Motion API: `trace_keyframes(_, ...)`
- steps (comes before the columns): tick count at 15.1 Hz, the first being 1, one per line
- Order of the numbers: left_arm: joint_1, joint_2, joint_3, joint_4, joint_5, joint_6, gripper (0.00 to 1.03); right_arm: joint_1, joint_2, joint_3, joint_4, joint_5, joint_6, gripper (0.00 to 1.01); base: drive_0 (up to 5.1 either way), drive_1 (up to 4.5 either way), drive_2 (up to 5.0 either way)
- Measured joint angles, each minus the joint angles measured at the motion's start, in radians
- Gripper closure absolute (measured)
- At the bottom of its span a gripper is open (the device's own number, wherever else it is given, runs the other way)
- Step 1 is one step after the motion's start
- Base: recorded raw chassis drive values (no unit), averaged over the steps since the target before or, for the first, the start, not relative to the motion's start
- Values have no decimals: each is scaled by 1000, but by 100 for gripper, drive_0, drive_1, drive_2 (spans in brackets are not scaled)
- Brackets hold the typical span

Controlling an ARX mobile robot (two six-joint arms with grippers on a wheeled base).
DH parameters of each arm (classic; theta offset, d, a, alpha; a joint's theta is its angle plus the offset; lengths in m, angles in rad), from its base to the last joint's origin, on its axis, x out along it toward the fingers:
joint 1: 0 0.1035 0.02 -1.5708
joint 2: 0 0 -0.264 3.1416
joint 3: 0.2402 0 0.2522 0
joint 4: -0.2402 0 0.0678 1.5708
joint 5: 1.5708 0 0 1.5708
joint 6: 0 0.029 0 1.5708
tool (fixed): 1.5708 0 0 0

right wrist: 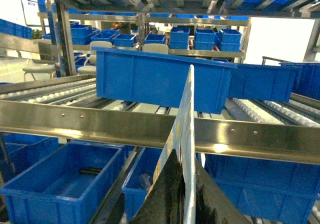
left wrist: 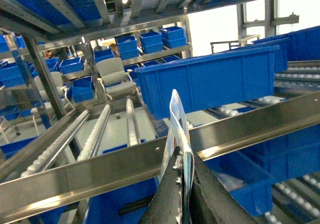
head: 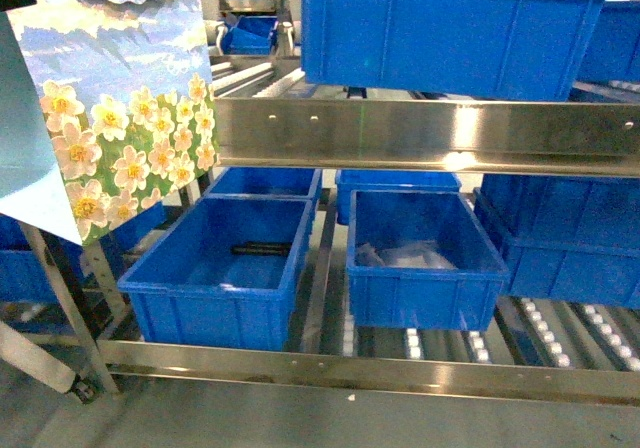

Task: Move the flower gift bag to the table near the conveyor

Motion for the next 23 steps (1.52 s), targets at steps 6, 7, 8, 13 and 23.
trace_keyframes(6,-1,0,0,-1,0,0,101,0,0,0,-3,0,0,98,-470,132,356)
trace_keyframes(7,-1,0,0,-1,0,0,101,0,0,0,0,0,0,98,-487,258,258)
trace_keyframes(8,-1,0,0,-2,1,0,101,0,0,0,-7,0,0,98,-493,252,252)
trace_keyframes(13,-1,-1,0,0,2,0,101,0,2,0,-4,0,0,98,-482,290,211)
trace_keyframes(23,-1,-1,0,0,2,0,101,0,0,0,-2,0,0,98,-506,239,239)
